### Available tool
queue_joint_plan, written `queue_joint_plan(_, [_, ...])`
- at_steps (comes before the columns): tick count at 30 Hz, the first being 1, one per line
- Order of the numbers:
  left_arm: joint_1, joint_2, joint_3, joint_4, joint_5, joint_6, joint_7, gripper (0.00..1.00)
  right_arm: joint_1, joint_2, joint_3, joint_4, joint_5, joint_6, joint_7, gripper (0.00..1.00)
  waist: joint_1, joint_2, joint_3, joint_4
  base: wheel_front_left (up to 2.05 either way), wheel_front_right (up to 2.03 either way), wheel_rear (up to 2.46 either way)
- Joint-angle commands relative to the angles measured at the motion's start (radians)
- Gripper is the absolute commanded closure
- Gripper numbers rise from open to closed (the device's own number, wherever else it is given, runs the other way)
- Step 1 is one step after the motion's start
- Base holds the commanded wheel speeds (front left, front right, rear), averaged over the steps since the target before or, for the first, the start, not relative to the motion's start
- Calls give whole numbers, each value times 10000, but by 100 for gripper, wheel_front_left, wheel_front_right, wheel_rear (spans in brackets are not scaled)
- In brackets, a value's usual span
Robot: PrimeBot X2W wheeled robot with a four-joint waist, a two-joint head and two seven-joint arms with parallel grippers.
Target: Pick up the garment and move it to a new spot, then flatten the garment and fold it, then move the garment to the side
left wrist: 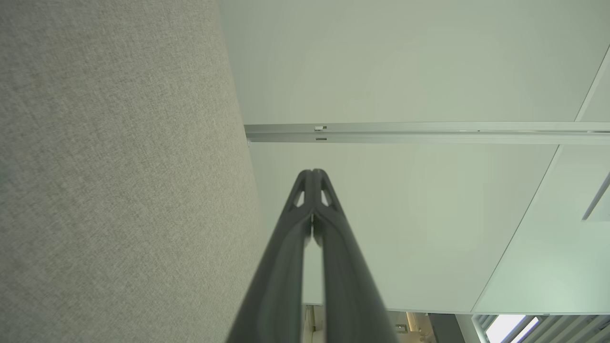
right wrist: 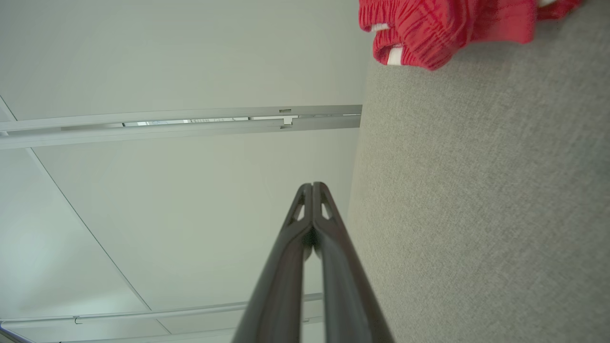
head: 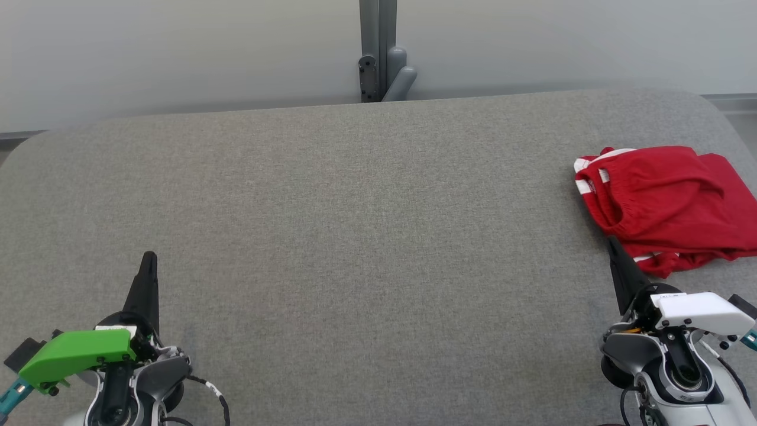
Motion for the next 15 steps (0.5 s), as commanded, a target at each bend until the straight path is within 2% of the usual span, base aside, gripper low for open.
queue_joint_plan(1, [-102,59,15,-53,-1,-6,46,100,15,-44,30,-49,82,4,-43,100,0,1,0,0,0,0,0])
queue_joint_plan(15, [-102,59,15,-54,-1,-6,46,100,30,-161,165,-63,200,4,-144,100,0,1,0,0,0,0,0])
